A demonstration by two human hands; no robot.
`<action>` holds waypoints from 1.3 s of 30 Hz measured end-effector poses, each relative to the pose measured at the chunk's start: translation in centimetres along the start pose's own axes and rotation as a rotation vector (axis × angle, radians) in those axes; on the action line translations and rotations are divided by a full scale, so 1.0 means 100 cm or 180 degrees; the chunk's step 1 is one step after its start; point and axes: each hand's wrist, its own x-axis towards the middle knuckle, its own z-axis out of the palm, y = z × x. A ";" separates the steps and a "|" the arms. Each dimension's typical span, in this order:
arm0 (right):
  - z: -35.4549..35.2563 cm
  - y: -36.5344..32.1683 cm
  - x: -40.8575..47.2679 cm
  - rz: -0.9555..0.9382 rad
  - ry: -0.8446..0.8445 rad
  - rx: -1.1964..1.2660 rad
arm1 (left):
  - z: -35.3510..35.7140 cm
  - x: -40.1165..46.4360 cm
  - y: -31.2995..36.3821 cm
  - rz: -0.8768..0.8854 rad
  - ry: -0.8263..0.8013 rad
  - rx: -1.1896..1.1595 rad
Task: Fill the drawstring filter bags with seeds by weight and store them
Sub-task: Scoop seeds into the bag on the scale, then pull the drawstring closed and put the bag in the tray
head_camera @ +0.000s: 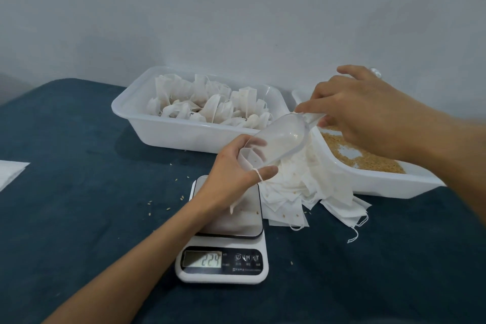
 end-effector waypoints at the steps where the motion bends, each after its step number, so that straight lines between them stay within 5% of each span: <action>1: 0.000 0.000 0.001 -0.0007 0.0011 0.0009 | -0.001 0.000 0.001 -0.0018 -0.0013 0.0002; 21: 0.010 0.006 -0.006 0.0116 0.0286 0.0436 | -0.005 0.003 0.005 -0.0116 -0.0153 0.0013; 31: 0.093 0.012 -0.036 0.1661 0.0755 0.2899 | -0.010 0.009 -0.001 -0.0309 -0.0499 0.0258; 35: 0.117 -0.004 -0.031 0.1736 0.1155 0.3999 | -0.020 0.015 0.009 -0.0264 -0.0241 -0.0286; 39: 0.129 -0.021 -0.023 0.1728 0.1492 0.5016 | -0.043 0.052 0.027 0.0027 0.0354 0.0073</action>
